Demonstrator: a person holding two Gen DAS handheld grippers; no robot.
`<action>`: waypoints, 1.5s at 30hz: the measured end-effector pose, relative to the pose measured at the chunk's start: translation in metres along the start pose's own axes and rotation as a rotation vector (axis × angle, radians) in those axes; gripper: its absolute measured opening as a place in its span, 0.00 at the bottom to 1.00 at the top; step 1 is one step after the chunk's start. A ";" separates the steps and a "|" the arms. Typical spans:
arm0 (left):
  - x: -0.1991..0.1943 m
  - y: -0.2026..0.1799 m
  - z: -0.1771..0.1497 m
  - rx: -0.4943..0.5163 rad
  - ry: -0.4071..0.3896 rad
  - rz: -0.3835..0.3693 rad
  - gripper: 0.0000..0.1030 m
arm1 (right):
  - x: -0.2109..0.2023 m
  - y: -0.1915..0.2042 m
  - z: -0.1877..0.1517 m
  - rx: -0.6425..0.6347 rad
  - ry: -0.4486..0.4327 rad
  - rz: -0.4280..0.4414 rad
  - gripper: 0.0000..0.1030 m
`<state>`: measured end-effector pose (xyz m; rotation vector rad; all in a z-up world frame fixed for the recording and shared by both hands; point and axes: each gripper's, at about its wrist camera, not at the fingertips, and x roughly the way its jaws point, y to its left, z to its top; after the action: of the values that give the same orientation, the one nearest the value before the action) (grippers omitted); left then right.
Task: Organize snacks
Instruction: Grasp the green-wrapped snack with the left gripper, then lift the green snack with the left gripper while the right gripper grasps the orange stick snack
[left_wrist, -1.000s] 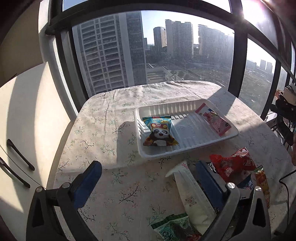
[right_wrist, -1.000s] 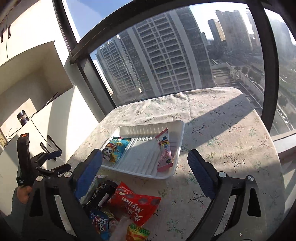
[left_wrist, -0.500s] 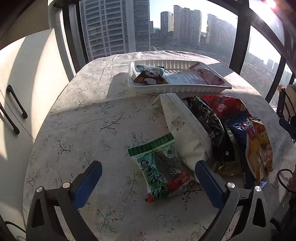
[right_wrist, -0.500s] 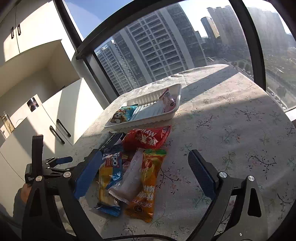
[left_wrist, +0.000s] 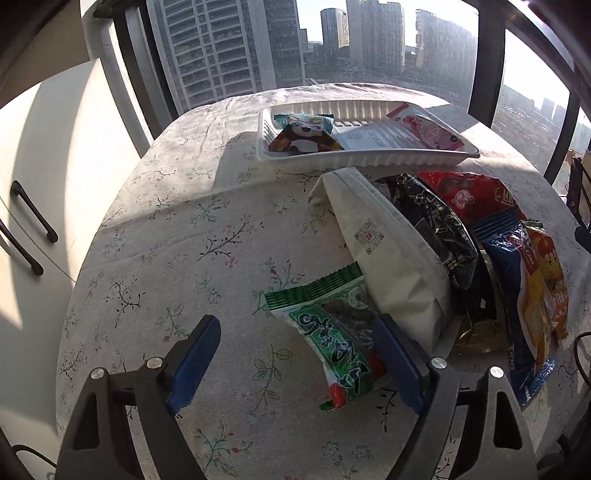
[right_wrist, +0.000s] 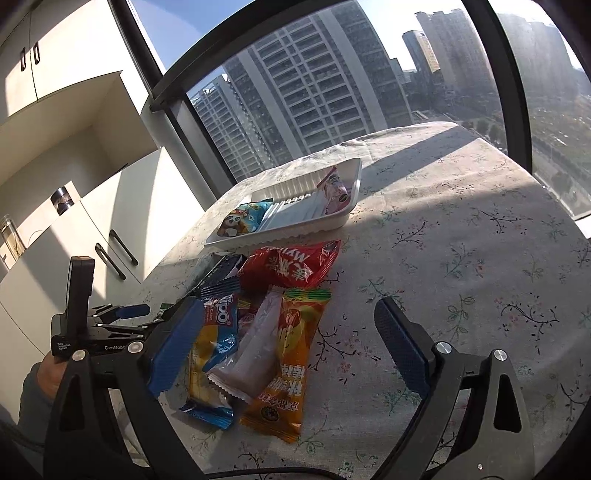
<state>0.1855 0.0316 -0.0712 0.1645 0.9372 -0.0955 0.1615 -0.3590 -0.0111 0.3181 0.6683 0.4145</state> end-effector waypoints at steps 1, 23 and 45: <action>0.000 0.000 0.000 0.000 0.001 -0.001 0.84 | 0.000 0.001 0.000 -0.003 0.001 0.000 0.91; -0.004 -0.008 -0.006 -0.007 -0.001 -0.125 0.30 | 0.010 0.018 -0.006 -0.090 0.048 -0.009 0.78; -0.018 0.044 -0.026 -0.143 -0.048 -0.180 0.16 | 0.009 0.034 -0.014 -0.152 0.103 -0.057 0.62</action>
<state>0.1612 0.0795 -0.0670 -0.0548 0.9059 -0.1966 0.1502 -0.3228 -0.0121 0.1341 0.7403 0.4263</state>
